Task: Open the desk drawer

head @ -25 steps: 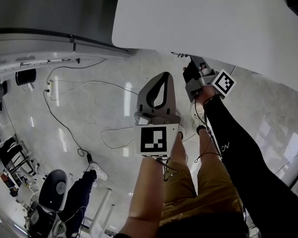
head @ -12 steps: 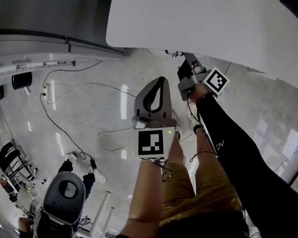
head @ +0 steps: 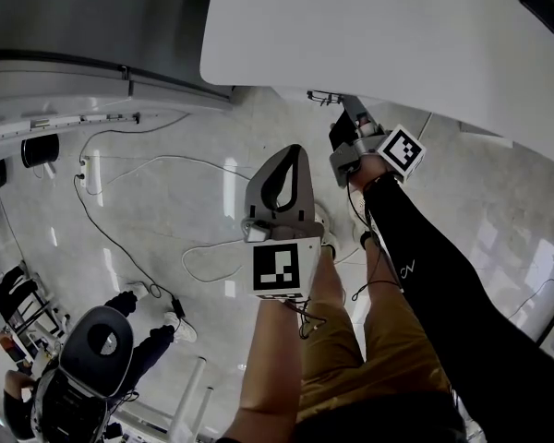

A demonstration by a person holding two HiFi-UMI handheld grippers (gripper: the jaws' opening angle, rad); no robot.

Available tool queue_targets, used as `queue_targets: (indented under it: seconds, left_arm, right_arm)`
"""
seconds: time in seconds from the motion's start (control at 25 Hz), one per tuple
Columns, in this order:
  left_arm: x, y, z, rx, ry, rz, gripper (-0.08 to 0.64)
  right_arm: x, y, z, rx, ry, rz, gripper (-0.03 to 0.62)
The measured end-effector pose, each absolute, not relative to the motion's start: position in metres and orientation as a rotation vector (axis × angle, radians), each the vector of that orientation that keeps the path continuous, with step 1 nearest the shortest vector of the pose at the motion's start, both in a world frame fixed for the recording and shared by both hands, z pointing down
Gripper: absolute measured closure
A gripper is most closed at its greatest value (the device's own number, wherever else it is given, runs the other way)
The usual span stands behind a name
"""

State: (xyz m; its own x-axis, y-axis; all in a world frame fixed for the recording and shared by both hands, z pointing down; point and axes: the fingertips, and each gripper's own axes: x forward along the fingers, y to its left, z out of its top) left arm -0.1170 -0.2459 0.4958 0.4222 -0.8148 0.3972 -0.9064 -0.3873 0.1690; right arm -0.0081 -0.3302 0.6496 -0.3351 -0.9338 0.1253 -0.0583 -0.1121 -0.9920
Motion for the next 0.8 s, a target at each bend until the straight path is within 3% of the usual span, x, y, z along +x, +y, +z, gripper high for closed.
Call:
queue_targets:
  seconds: [0.8]
  left_arm:
    - [-0.119,-0.251,0.494,2.318,-1.483,0.335,0.552]
  right_arm:
    - [-0.012,-0.317,0.65,-1.163,1.401,-1.54,0.561]
